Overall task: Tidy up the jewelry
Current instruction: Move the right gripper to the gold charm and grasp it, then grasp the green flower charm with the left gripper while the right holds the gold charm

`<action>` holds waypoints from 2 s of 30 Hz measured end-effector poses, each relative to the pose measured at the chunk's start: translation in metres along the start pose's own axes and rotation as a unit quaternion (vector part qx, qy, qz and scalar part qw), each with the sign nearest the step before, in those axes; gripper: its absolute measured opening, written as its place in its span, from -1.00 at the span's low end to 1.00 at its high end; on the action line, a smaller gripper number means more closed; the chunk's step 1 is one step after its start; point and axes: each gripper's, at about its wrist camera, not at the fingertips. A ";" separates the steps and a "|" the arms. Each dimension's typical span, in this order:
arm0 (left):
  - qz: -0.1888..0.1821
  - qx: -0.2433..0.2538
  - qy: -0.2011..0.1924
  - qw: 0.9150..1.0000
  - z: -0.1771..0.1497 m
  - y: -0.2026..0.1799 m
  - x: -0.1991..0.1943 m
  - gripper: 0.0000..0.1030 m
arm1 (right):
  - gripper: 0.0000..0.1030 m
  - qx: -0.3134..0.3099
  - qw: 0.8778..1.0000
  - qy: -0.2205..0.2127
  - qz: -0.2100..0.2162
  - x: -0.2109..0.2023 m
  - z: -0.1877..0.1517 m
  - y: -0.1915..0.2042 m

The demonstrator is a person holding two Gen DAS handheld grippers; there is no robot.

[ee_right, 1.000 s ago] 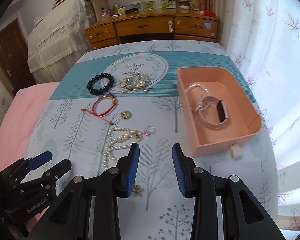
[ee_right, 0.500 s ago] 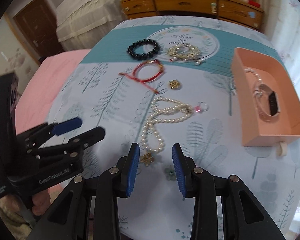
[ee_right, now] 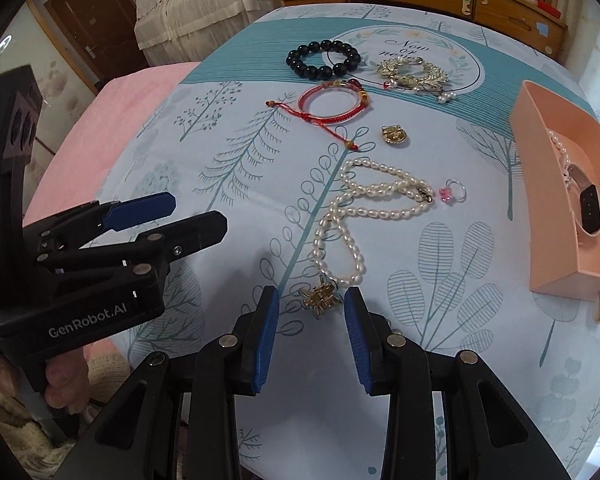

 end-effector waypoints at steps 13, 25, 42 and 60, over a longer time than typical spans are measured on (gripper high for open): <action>0.002 0.006 0.004 1.000 -0.002 -0.003 0.002 0.14 | -0.34 -0.014 1.000 -0.002 -0.015 0.009 0.002 0.003; 0.012 0.016 -0.002 1.000 -0.005 -0.006 -0.002 0.14 | -0.54 -0.024 0.999 -0.019 -0.028 0.006 -0.001 0.005; 0.021 0.075 -0.017 0.997 -0.020 -0.042 -0.016 0.14 | -0.55 0.015 0.994 -0.091 -0.054 -0.046 -0.018 -0.018; -0.053 0.138 0.041 0.988 -0.035 -0.086 -0.002 0.14 | -0.55 0.093 0.986 -0.113 -0.077 -0.084 -0.064 -0.068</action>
Point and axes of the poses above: each gripper's, at about its wrist camera, not at the fingertips, and x roughly the way its jaws point, y to its left, z to its top, and after that the axes turned 13 degrees about -x, right-handed
